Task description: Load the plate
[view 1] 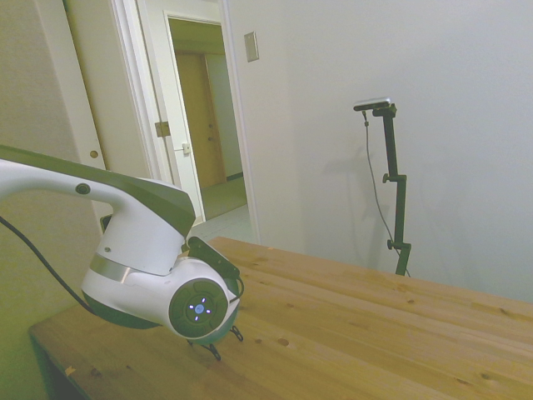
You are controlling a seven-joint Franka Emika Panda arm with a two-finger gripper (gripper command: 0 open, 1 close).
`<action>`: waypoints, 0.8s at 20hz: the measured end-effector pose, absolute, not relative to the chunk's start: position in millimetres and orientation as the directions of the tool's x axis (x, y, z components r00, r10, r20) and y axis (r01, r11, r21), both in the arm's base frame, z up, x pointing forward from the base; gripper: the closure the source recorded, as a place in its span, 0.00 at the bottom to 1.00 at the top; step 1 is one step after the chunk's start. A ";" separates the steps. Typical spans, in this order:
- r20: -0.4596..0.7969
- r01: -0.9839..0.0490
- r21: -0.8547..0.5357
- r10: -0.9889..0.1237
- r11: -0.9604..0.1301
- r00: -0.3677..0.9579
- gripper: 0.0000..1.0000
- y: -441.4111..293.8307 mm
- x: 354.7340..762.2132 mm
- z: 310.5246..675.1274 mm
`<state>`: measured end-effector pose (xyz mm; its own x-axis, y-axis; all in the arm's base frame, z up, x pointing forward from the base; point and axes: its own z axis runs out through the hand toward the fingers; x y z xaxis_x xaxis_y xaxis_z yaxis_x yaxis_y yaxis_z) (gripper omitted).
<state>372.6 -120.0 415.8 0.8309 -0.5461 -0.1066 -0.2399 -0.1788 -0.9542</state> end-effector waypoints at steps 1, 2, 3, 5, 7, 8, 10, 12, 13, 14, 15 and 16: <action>-0.107 -0.241 -0.954 -0.546 -0.179 0.831 1.00 -120.1 372.7 415.2; -0.108 -0.242 -0.954 -0.546 -0.179 0.831 1.00 -120.3 372.7 414.8; -0.108 -0.242 -0.954 -0.547 -0.178 0.830 1.00 -120.4 372.8 414.5; -0.110 -0.244 -0.953 -0.548 -0.178 0.829 1.00 -121.0 372.7 413.7; -0.112 -0.246 -0.953 -0.548 -0.178 0.829 1.00 -121.2 372.8 412.5; -0.112 -0.246 -0.953 -0.548 -0.178 0.829 1.00 -121.2 372.9 411.9; -0.111 -0.246 -0.953 -0.547 -0.179 0.830 1.00 -121.2 373.1 410.8; -0.112 -0.246 -0.952 -0.547 -0.180 0.830 1.00 -121.2 373.2 410.2; -0.111 -0.246 -0.952 -0.547 -0.180 0.830 0.00 -121.2 373.2 410.2; -0.111 -0.246 -0.952 -0.547 -0.181 0.830 0.00 -121.2 373.3 410.1; -0.111 -0.247 -0.952 -0.548 -0.181 0.829 0.00 -121.2 373.5 410.0; -0.111 -0.247 -0.952 -0.547 -0.182 0.830 0.00 -120.9 373.6 409.8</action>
